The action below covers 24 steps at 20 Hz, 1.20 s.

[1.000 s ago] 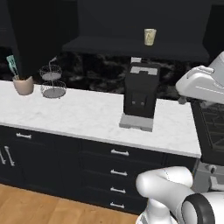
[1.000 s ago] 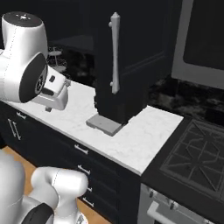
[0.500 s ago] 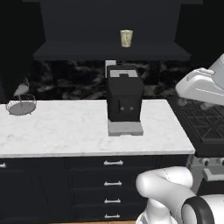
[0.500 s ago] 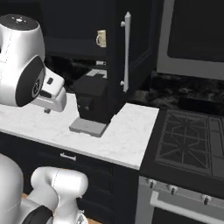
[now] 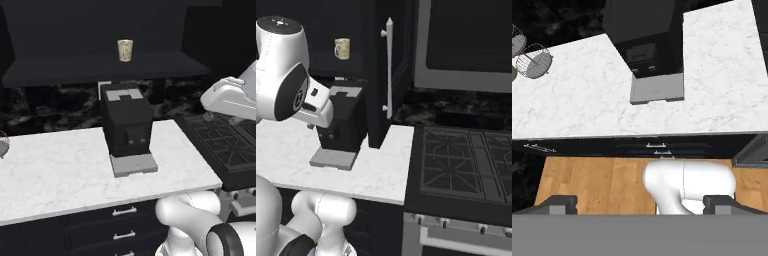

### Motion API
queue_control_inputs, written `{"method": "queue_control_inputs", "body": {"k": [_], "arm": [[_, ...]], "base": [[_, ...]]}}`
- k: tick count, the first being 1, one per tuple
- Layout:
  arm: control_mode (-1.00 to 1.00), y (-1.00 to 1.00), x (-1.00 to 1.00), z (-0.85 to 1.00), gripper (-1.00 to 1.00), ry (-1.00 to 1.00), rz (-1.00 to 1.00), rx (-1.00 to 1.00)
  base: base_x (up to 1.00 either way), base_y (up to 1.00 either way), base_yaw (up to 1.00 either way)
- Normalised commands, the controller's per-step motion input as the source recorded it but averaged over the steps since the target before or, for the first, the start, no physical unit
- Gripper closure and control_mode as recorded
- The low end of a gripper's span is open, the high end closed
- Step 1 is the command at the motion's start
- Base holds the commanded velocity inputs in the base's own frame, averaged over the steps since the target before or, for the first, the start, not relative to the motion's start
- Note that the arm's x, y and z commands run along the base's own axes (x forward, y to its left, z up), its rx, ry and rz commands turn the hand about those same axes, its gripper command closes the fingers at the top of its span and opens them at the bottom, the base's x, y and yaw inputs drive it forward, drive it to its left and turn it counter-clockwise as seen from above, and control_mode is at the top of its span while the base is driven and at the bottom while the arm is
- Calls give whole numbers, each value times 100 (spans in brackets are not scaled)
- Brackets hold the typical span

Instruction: Gather all objects into one cabinet and sort the glasses and bowls to opposite sides.

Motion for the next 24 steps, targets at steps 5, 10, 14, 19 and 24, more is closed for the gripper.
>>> {"method": "queue_control_inputs", "body": {"k": [5,10,14,19,24], "arm": [[100,0,0,0,-100,0,0,0],[100,0,0,0,-100,0,0,0],[100,0,0,0,-100,0,0,0],[100,0,0,0,-100,0,0,0],[100,0,0,0,-100,0,0,0]], "base": [[5,66,-9],[1,38,0],[27,12,0],[41,14,0],[18,34,0]]}}
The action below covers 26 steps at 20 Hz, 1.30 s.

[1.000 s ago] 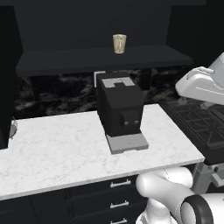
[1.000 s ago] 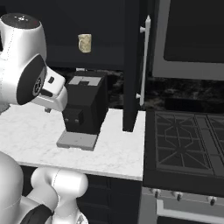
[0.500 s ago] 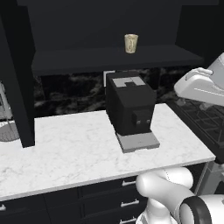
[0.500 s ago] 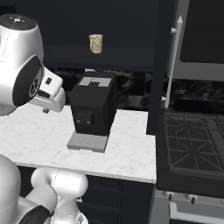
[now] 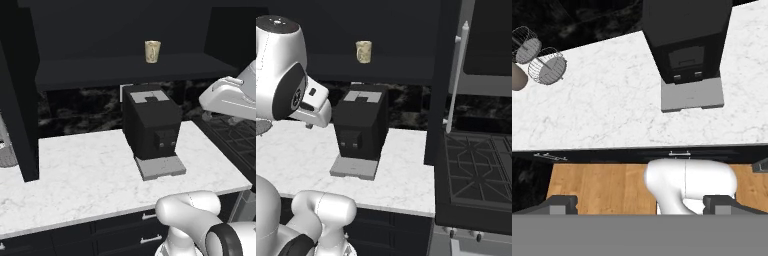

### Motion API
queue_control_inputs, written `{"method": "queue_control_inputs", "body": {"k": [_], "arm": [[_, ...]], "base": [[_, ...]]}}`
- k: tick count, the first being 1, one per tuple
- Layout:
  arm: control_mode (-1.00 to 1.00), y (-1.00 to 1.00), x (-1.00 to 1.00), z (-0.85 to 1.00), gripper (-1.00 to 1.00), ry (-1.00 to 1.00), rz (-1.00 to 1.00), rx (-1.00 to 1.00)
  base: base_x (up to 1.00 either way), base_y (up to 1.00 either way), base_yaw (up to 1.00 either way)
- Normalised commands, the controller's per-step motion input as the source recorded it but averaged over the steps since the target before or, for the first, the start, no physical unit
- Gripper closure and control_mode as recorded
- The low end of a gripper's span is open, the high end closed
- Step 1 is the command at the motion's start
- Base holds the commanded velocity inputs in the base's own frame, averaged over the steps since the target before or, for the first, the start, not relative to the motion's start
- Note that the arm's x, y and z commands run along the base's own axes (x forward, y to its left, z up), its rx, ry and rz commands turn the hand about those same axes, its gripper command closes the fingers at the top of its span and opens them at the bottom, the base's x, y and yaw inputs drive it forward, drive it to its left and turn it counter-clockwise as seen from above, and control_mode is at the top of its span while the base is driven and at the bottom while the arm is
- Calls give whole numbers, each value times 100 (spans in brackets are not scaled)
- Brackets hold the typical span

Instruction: Gather all objects into one cabinet and sort the glasses and bowls to opposite sides.

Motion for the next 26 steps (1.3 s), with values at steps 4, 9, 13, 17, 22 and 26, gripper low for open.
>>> {"method": "queue_control_inputs", "body": {"k": [4,9,13,17,22,26], "arm": [[100,0,0,0,-100,0,0,0],[100,0,0,0,-100,0,0,0],[-100,0,7,0,-100,0,0,0],[-100,16,30,0,-100,-15,0,-14],[-100,27,50,0,-100,-29,0,-27],[-100,3,36,0,-100,-19,0,-11]], "base": [[23,34,0],[20,25,0],[0,0,0],[0,0,0],[0,0,0],[0,0,0]]}}
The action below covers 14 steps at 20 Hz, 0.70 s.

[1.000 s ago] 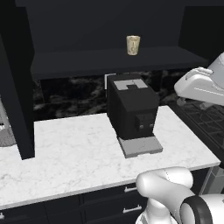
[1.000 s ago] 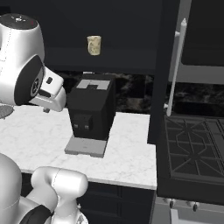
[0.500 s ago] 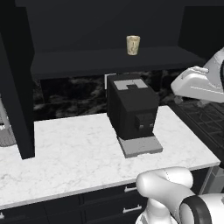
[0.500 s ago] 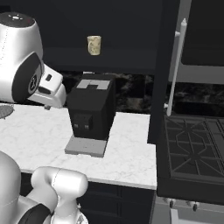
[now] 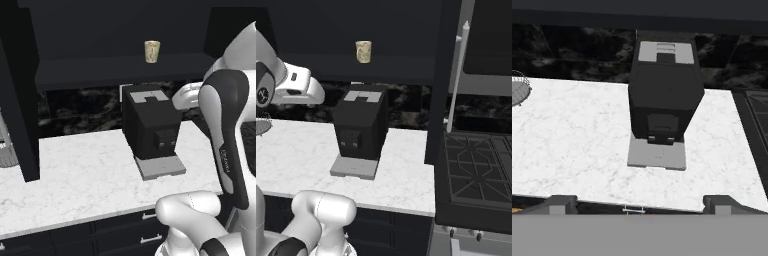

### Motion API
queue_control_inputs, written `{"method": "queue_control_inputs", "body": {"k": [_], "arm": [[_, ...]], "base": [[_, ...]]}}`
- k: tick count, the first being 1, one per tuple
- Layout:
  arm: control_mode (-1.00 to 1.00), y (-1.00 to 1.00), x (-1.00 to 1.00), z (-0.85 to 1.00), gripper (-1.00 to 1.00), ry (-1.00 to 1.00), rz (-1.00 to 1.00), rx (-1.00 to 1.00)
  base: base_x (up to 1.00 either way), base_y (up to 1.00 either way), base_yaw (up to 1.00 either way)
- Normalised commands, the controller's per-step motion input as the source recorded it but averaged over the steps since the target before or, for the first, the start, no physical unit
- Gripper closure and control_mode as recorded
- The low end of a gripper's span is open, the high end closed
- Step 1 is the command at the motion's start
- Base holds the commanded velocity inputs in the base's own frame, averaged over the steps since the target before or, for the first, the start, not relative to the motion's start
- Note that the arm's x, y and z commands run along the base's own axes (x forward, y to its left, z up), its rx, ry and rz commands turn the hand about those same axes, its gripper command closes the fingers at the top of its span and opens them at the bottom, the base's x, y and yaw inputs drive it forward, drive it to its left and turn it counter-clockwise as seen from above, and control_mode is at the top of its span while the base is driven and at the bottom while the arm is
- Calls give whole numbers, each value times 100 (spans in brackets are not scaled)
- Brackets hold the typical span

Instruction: Gather all objects into one cabinet and sort the glasses and bowls to opposite sides.

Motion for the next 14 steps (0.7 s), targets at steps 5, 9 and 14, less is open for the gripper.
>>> {"method": "queue_control_inputs", "body": {"k": [5,9,14], "arm": [[-100,-1,24,0,-100,-16,0,0],[-100,0,21,3,-100,-20,-2,0],[-100,-1,10,30,-100,-3,-2,2]], "base": [[0,0,0],[0,0,0],[0,0,0]]}}
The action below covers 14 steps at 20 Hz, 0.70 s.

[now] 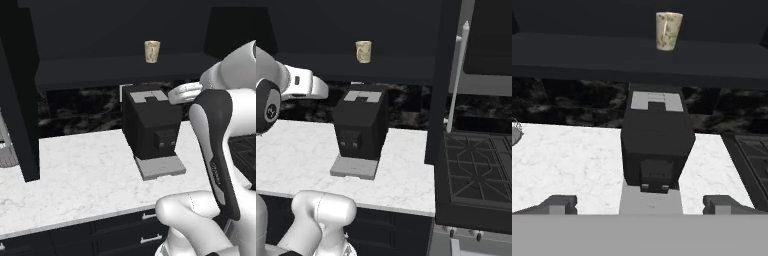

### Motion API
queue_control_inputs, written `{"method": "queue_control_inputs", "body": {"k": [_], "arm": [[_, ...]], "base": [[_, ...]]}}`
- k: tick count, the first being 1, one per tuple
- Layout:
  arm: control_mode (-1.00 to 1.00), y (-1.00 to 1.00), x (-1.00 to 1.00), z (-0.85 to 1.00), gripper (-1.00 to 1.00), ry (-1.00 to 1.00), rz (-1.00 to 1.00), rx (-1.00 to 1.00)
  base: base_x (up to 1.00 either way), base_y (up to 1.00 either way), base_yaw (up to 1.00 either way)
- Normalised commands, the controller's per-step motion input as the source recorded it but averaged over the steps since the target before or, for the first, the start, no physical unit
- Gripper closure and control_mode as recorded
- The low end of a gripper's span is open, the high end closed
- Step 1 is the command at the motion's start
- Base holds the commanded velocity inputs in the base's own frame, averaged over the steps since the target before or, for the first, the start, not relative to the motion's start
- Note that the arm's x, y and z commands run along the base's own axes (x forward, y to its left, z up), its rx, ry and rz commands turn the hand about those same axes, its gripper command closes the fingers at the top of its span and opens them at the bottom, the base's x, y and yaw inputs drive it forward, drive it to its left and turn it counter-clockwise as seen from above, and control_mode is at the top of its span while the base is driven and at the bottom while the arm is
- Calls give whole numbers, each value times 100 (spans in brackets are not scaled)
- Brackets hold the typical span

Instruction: Gather all objects into one cabinet and sort the glasses and bowls to opposite sides.

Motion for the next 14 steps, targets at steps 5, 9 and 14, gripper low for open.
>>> {"method": "queue_control_inputs", "body": {"k": [5,9,14], "arm": [[-100,-4,2,36,-100,0,0,7],[-100,-4,47,9,-100,3,-9,1],[-100,-6,88,0,-100,1,-18,-3]], "base": [[0,0,0],[0,0,0],[0,0,0]]}}
